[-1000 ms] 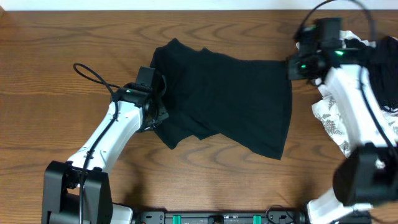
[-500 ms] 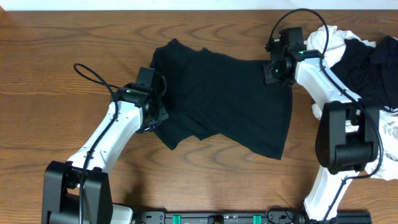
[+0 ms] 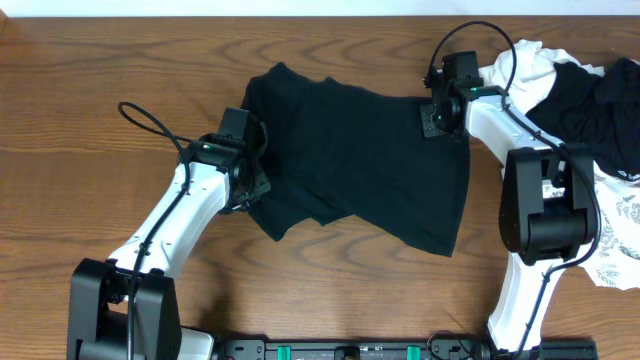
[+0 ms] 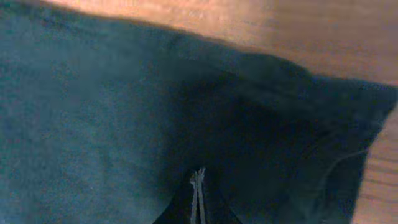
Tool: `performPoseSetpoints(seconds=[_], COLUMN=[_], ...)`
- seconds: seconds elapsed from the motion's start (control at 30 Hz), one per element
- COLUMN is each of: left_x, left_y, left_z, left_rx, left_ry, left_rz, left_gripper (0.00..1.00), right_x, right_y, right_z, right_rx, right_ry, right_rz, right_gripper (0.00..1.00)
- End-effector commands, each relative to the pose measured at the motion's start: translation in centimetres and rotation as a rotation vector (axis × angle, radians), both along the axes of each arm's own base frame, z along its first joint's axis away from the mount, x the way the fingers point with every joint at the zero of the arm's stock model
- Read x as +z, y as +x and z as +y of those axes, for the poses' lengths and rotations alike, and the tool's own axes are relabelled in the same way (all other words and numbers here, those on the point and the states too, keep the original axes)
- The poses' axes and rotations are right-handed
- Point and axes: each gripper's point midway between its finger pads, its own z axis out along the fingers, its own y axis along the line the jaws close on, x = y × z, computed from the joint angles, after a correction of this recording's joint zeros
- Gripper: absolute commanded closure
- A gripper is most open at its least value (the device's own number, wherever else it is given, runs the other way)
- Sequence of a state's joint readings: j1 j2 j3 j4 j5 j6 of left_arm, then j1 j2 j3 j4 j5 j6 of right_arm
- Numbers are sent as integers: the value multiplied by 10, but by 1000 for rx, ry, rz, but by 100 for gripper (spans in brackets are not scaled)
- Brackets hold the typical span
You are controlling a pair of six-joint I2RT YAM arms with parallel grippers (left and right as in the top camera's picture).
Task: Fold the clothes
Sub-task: 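Grasp the T-shirt's right edge with the right gripper and smooth it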
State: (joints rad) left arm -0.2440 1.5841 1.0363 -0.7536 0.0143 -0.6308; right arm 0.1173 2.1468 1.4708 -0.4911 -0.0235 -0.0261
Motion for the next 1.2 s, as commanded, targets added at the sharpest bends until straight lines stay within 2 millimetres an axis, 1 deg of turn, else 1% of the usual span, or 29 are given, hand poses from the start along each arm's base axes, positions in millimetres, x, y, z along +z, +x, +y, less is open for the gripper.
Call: performPoseSetpoints(seconds=[0.0,0.17,0.3,0.43,0.5,0.7,0.97,1.03,1.07,1.1,1.13,1.17], left_x=[-1,-2,-2,-2,-2,-2,-2,-2,-2,-2,-2,-2], left_y=[-3,-8,-8,-8,-8,-8,-8,-9,-9,-10,-11,-11], left_z=[6,7,7,7,7,7,8,8,8,8,8,8], left_rx=[-1,-1,-1,-1,-1,-2,-1,-2,-1,-1,-2,-1], left_ry=[30,35,35,35,35,35,36,36,37,38,38,39], left_rz=[9,27,27,27,27,27,28,31,33,38,39,42], left_gripper=[94,94,94,94,94,94,94,94,94,94,94,94], right_x=[-10,-27,-46,-56,-55,-39,-28,-26,-26,-27,-27,-27], right_y=[4,12,17,27,35,62,76,79,79,78,78,77], right_z=[-4,-6,-8,-12,-17,-25,-27,-27,-26,-26,-26,-25], right_rx=[-25,-31,-37,-55,-88,-126,-133,-133,-133,-135,-137,-133], right_ry=[-38,-49,-59,-64,-62,-39,-30,-27,-27,-25,-22,-17], right_rz=[-5,-20,-26,-59,-92,-218,-288,-300,-300,-298,-295,-293], right_gripper=[99,99,99,99,98,99,98,95,92,86,83,72])
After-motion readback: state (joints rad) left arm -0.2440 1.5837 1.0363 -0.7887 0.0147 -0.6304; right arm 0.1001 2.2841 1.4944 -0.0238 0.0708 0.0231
